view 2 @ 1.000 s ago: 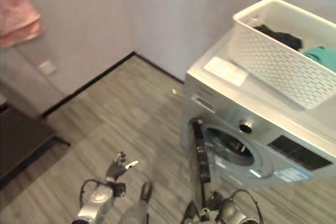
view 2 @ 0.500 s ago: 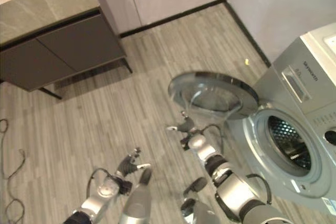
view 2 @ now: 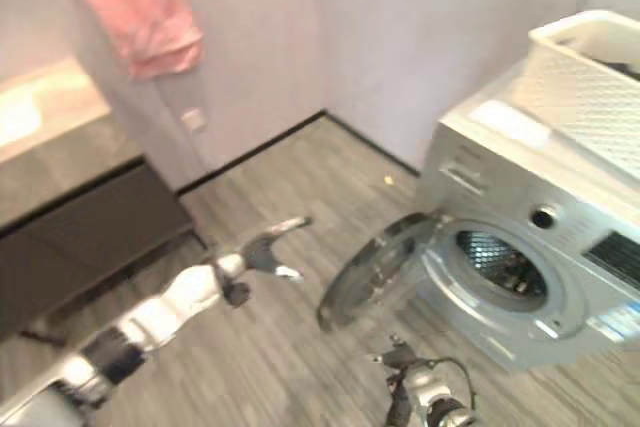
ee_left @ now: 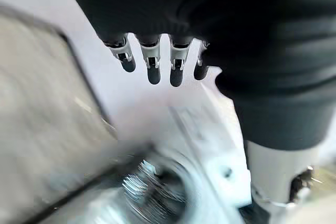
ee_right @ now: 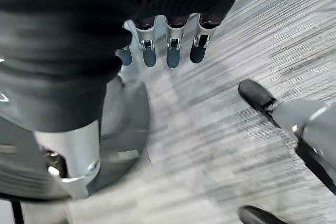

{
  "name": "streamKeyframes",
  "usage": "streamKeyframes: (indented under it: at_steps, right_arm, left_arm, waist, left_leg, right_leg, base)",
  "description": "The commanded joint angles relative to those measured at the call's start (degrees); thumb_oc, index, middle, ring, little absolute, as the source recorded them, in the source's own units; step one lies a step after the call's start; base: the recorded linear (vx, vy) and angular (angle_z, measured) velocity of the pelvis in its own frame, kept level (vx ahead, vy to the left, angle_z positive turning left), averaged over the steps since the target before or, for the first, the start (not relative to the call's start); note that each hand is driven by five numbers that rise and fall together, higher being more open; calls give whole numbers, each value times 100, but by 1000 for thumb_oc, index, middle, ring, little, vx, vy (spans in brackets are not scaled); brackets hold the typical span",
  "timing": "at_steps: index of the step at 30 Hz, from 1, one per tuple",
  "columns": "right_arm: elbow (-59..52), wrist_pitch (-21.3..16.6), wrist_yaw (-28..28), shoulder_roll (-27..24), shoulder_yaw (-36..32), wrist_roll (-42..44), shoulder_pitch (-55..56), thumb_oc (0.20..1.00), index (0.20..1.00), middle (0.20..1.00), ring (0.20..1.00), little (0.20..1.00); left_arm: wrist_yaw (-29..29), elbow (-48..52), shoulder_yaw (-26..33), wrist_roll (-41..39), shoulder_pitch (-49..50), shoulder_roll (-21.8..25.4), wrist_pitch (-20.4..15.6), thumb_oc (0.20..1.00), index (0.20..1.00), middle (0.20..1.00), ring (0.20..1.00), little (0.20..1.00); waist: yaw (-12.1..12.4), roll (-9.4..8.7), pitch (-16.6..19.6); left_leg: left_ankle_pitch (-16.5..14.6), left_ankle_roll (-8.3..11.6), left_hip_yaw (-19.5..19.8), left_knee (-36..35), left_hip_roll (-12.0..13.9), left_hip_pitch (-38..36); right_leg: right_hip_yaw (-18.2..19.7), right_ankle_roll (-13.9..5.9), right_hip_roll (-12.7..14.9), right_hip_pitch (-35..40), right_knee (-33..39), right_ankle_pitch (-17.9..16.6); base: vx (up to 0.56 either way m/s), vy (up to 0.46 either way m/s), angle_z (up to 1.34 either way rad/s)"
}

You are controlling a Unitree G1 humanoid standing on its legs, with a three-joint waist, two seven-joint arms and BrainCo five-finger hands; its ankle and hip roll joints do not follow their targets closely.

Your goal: Grab the laundry basket,head to the washer,open it,put in the laundry and shut it.

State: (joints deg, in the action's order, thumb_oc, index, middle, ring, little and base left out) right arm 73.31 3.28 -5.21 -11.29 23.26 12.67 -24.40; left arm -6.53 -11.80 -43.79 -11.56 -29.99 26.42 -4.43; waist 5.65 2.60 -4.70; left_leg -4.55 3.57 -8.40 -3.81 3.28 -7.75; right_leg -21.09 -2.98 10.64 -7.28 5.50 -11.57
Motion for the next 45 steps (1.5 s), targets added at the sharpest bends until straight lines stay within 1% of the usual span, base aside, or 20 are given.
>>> streamKeyframes:
  at_steps: [1, 5, 6, 7, 8, 9, 10, 11, 12, 14, 17, 23, 24, 26, 27, 29, 30, 31, 37, 45]
  right_arm:
    - [595, -151, -469, -1196, -326, -36, -2460, 1000, 1000, 1000, 1000, 1000]
    - [894, -191, -392, -2691, -328, -23, -3303, 1000, 1000, 1000, 1000, 1000]
    - [897, -190, -388, -2685, -321, -23, -3309, 1000, 1000, 1000, 1000, 1000]
    - [824, -279, -309, -3456, -545, 342, -3405, 1000, 1000, 1000, 1000, 1000]
    - [777, -315, -305, -3803, -673, 530, -3424, 1000, 1000, 1000, 1000, 1000]
    - [767, -313, -293, -3818, -659, 544, -3425, 1000, 1000, 1000, 1000, 1000]
    - [787, -358, -221, -4155, -810, 704, -3421, 1000, 1000, 1000, 1000, 1000]
    - [750, -483, -145, -4618, -1035, 1117, -3551, 1000, 1000, 1000, 1000, 1000]
    - [759, -523, -95, -4692, -1074, 1292, -3620, 1000, 1000, 1000, 1000, 1000]
    - [786, -545, -33, -4651, -1058, 1453, -3681, 1000, 1000, 1000, 1000, 1000]
    - [805, -642, -15, -4342, -1152, 1833, -3640, 1000, 1000, 1000, 1000, 1000]
    - [714, -754, -87, -3326, -1002, 1977, -3596, 1000, 1000, 1000, 1000, 1000]
    - [710, -753, -98, -3309, -1002, 1971, -3596, 1000, 1000, 1000, 1000, 1000]
    - [572, -784, -116, -2760, -904, 1950, -3509, 1000, 1000, 1000, 1000, 1000]
    - [555, -782, -133, -2737, -920, 1943, -3492, 1000, 1000, 1000, 1000, 1000]
    - [481, -785, -191, -2390, -909, 1809, -3335, 1000, 1000, 1000, 1000, 1000]
    - [467, -783, -203, -2376, -920, 1801, -3322, 1000, 1000, 1000, 1000, 1000]
    - [442, -785, -216, -2198, -919, 1698, -3153, 1000, 1000, 1000, 1000, 1000]
    - [447, -748, -350, -2155, -1000, 1607, -3135, 1000, 1000, 1000, 1000, 1000]
    - [552, -800, -504, -2604, -987, 1687, -3509, 1000, 1000, 1000, 1000, 1000]
  left_arm:
    - [45, 1285, 29, -773, 21, 351, -368, 1000, 1000, 1000, 1000, 1000]
    - [-124, 2180, 591, -1335, 677, 721, -544, 1000, 1000, 1000, 1000, 1000]
    - [-124, 2181, 600, -1336, 681, 723, -538, 1000, 1000, 1000, 1000, 1000]
    - [-106, 2383, 1112, -1613, 1333, 950, -641, 1000, 1000, 1000, 1000, 1000]
    - [-52, 2436, 1359, -1739, 1601, 1027, -711, 1000, 1000, 1000, 1000, 1000]
    - [-61, 2477, 1386, -1750, 1631, 1030, -699, 1000, 1000, 1000, 1000, 1000]
    - [-62, 2503, 1669, -1871, 1983, 1015, -758, 1000, 1000, 1000, 1000, 1000]
    - [-45, 2407, 2160, -2040, 2718, 974, -787, 1000, 1000, 1000, 1000, 1000]
    - [-25, 2234, 2362, -2187, 3037, 842, -761, 1000, 1000, 1000, 1000, 1000]
    - [-20, 2143, 2500, -2147, 3232, 778, -800, 1000, 1000, 1000, 1000, 1000]
    - [-44, 2030, 2555, -2051, 3383, 660, -810, 1000, 1000, 1000, 1000, 1000]
    - [-38, 2436, 2299, -1860, 2951, 760, -935, 1000, 1000, 1000, 1000, 1000]
    - [-36, 2439, 2309, -1861, 2960, 766, -932, 1000, 1000, 1000, 1000, 1000]
    - [-16, 2630, 2235, -1782, 2832, 832, -982, 1000, 1000, 1000, 1000, 1000]
    - [-9, 2637, 2242, -1777, 2845, 849, -979, 1000, 1000, 1000, 1000, 1000]
    - [65, 2844, 2229, -1631, 2704, 936, -1017, 1000, 1000, 1000, 1000, 1000]
    - [70, 2851, 2234, -1628, 2714, 947, -1012, 1000, 1000, 1000, 1000, 1000]
    - [104, 2983, 2213, -1535, 2558, 931, -1034, 1000, 1000, 1000, 1000, 1000]
    - [431, 3325, 2223, -1402, 1781, 838, -1144, 1000, 1000, 1000, 1000, 1000]
    - [539, 3465, 2351, -1452, 1904, 683, -1205, 1000, 1000, 1000, 1000, 1000]
  waist:
    - [816, 522, -483]
    - [1358, 926, -708]
    - [1363, 926, -667]
    - [1566, 1169, -792]
    - [1627, 1278, -872]
    - [1621, 1275, -840]
    - [1679, 1341, -843]
    - [1705, 1438, -831]
    - [1745, 1474, -815]
    - [1768, 1475, -755]
    - [1861, 1466, -600]
    - [1862, 1330, -437]
    - [1850, 1328, -442]
    - [1835, 1201, -433]
    - [1819, 1194, -446]
    - [1761, 1056, -452]
    - [1748, 1056, -465]
    - [1678, 959, -473]
    - [1461, 747, -647]
    - [1449, 762, -773]
  left_leg:
    - [320, 27, 848, 9, 59, 1161]
    - [482, 68, 1096, 371, -250, 2109]
    - [385, 92, 1147, 357, -219, 2068]
    - [473, 155, 1200, 520, -350, 2560]
    - [569, 232, 1215, 566, -401, 2762]
    - [578, 235, 1222, 585, -409, 2817]
    - [629, 257, 1191, 526, -453, 2957]
    - [773, 294, 1148, 467, -515, 3329]
    - [836, 301, 1099, 431, -550, 3439]
    - [875, 289, 1044, 362, -555, 3533]
    - [941, 206, 996, 192, -594, 3602]
    - [860, 164, 1090, 104, -582, 3393]
    - [856, 164, 1092, 104, -580, 3384]
    - [767, 157, 1107, 145, -543, 3262]
    - [760, 158, 1114, 149, -543, 3243]
    - [655, 164, 1150, 235, -485, 3112]
    - [648, 165, 1157, 240, -485, 3094]
    - [584, 159, 1183, 305, -447, 3013]
    - [551, 158, 1206, 342, -383, 2982]
    - [684, 177, 1156, 307, -398, 3272]
  right_leg:
    - [-245, -628, 442, -14, -70, 479]
    - [-592, -727, 874, -423, -62, 364]
    - [-522, -783, 841, -390, -69, 476]
    - [-640, -847, 1048, -679, -74, 418]
    - [-646, -861, 1117, -828, -74, 392]
    - [-650, -858, 1125, -870, -76, 384]
    - [-686, -891, 1188, -968, -60, 378]
    - [-522, -923, 1248, -1337, -52, 378]
    - [-449, -929, 1274, -1499, -57, 352]
    - [-379, -928, 1288, -1671, -64, 320]
    - [-299, -928, 1311, -1798, -57, 332]
    - [-369, -918, 1314, -1551, -50, 417]
    - [-372, -918, 1312, -1541, -50, 421]
    - [-402, -887, 1274, -1353, -50, 478]
    - [-412, -887, 1273, -1327, -50, 486]
    - [-447, -843, 1227, -1123, -50, 542]
    - [-457, -843, 1226, -1096, -50, 549]
    - [-461, -809, 1169, -993, -50, 586]
    - [-354, -768, 1047, -1043, -55, 584]
    - [-208, -773, 1049, -1405, -69, 503]
  base:
    - [-373, 100, -35]
    - [-142, 45, 57]
    - [-116, -15, 60]
    - [-114, -18, 34]
    - [-195, -1, 1]
    - [-102, 33, -3]
    - [-86, 80, 67]
    - [-96, 109, 84]
    - [-70, 86, 81]
    - [8, 72, -2]
    - [37, 37, -21]
    - [55, -22, 4]
    - [39, -33, 7]
    - [50, -59, 12]
    - [67, -83, 16]
    - [50, -58, 21]
    - [47, -39, 18]
    - [32, -27, 13]
    - [-1, -38, 6]
    - [-26, 3, -8]
